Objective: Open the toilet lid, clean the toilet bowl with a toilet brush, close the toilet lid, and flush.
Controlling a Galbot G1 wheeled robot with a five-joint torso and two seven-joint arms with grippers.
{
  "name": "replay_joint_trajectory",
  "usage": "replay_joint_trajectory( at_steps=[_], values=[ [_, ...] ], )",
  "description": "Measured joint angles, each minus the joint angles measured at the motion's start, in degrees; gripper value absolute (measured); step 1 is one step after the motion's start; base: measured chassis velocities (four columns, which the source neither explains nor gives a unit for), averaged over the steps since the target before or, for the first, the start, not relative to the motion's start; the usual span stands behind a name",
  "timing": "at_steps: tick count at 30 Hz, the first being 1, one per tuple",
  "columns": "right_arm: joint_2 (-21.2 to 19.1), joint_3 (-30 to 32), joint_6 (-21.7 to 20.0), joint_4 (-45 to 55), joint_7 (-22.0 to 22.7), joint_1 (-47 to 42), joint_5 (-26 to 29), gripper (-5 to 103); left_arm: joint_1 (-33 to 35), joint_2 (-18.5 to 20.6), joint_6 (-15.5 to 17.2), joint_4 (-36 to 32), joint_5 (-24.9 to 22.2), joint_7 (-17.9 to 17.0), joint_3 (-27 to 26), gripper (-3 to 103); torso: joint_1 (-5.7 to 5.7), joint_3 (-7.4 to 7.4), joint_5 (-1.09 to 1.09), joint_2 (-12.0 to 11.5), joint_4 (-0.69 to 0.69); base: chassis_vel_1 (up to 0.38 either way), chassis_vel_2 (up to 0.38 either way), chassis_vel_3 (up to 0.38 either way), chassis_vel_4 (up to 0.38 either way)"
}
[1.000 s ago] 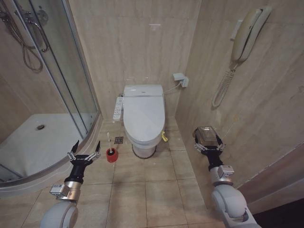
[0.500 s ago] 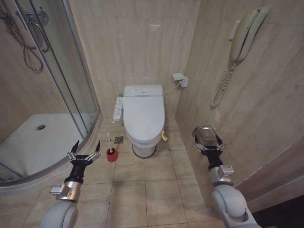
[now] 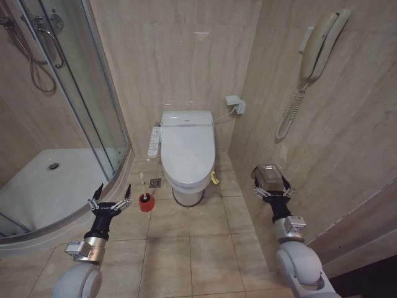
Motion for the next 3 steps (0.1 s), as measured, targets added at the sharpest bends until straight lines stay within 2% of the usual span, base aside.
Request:
replay_joint_trajectory(
  at_steps=[3],
  values=[
    [0.00,0.00,0.00,0.00,0.00,0.00,0.00,100,0.00,0.00,0.00,0.00,0.00,0.00,0.00,100,0.00,0.00,0.00,0.00,0.00,0.000,0.000,0.000,0.000]
  ],
)
